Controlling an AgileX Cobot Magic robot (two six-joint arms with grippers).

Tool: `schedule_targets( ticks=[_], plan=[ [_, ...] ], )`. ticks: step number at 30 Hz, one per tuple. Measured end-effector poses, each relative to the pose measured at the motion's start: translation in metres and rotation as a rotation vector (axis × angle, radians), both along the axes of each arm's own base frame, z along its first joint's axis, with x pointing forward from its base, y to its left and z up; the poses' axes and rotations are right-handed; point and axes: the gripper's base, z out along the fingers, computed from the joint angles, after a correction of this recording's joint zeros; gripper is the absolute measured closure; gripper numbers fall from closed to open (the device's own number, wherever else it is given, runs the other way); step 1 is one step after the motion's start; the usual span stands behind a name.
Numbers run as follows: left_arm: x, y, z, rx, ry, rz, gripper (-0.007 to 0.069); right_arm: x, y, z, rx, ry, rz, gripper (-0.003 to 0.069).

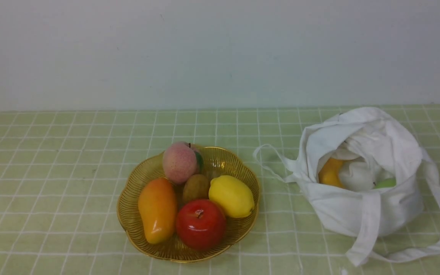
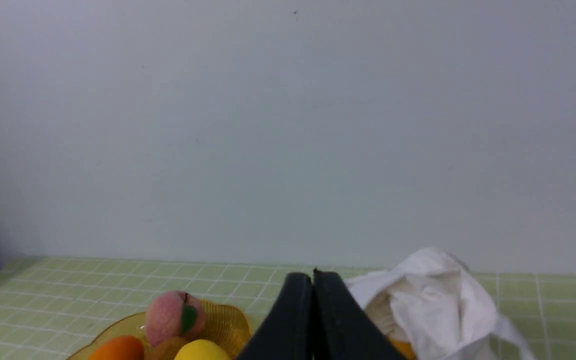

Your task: Take the fruit out of the bag on the green coffee tablecloth and place them on the plate.

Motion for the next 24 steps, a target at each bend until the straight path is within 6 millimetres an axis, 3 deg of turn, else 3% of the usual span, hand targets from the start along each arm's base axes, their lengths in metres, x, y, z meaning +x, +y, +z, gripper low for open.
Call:
schedule_targets(
  ticks=[3, 10, 19, 24],
  plan=[
    [0.0, 0.0, 0.0, 0.0, 0.0, 0.0, 0.0632, 0.005, 0.005, -0.015, 0.067, 0.072, 0.036, 0.0671],
    [0.0, 0.0, 0.0, 0.0, 0.0, 0.0, 0.0632, 0.006, 0.008, -0.019, 0.11, 0.09, 0.06, 0.0672],
    [0.0, 0.0, 0.0, 0.0, 0.0, 0.0, 0.0632, 0.009, 0.002, -0.01, -0.138, -0.114, -0.019, 0.0672],
    [0.0, 0.0, 0.0, 0.0, 0.0, 0.0, 0.0632, 0.016, 0.001, -0.025, -0.22, -0.116, -0.076, 0.0672]
  ],
)
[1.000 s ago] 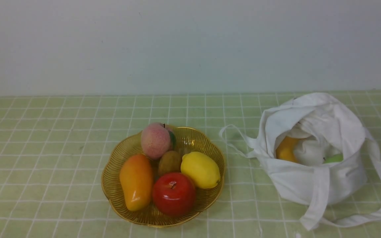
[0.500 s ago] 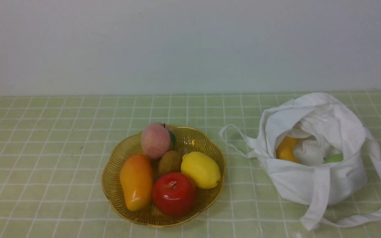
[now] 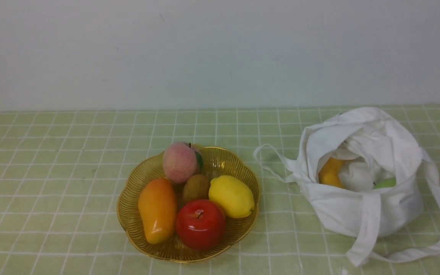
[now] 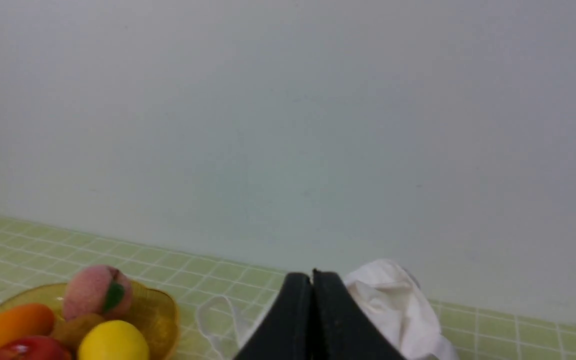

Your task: Take the fruit out of the bag on the green coffee tablecloth and place them on the plate.

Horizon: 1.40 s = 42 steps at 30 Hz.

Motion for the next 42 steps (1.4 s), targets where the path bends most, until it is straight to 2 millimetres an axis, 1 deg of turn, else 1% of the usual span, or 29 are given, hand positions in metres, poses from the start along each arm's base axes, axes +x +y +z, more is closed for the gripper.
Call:
schedule_targets(
  ticks=[2, 4, 6, 7, 8, 11, 20, 42],
  plan=[
    [0.0, 0.0, 0.0, 0.0, 0.0, 0.0, 0.0632, 0.004, -0.001, -0.01, -0.002, 0.018, -0.06, 0.0672],
    [0.0, 0.0, 0.0, 0.0, 0.0, 0.0, 0.0632, 0.009, -0.003, -0.024, 0.0, 0.053, -0.122, 0.0672],
    [0.0, 0.0, 0.0, 0.0, 0.0, 0.0, 0.0632, 0.015, -0.006, -0.044, 0.006, 0.101, -0.202, 0.0672],
    [0.0, 0.0, 0.0, 0.0, 0.0, 0.0, 0.0632, 0.016, -0.006, -0.049, 0.006, 0.113, -0.208, 0.0672],
    [0.0, 0.0, 0.0, 0.0, 0.0, 0.0, 0.0632, 0.019, -0.007, -0.062, 0.006, 0.145, -0.237, 0.0672],
    [0.0, 0.0, 0.0, 0.0, 0.0, 0.0, 0.0632, 0.022, -0.01, -0.09, 0.002, 0.238, -0.29, 0.0672],
    [0.0, 0.0, 0.0, 0.0, 0.0, 0.0, 0.0632, 0.021, -0.011, -0.093, 0.003, 0.273, -0.308, 0.0672],
    [0.0, 0.0, 0.0, 0.0, 0.0, 0.0, 0.0632, 0.021, -0.011, -0.093, 0.007, 0.273, -0.308, 0.0672]
  ],
)
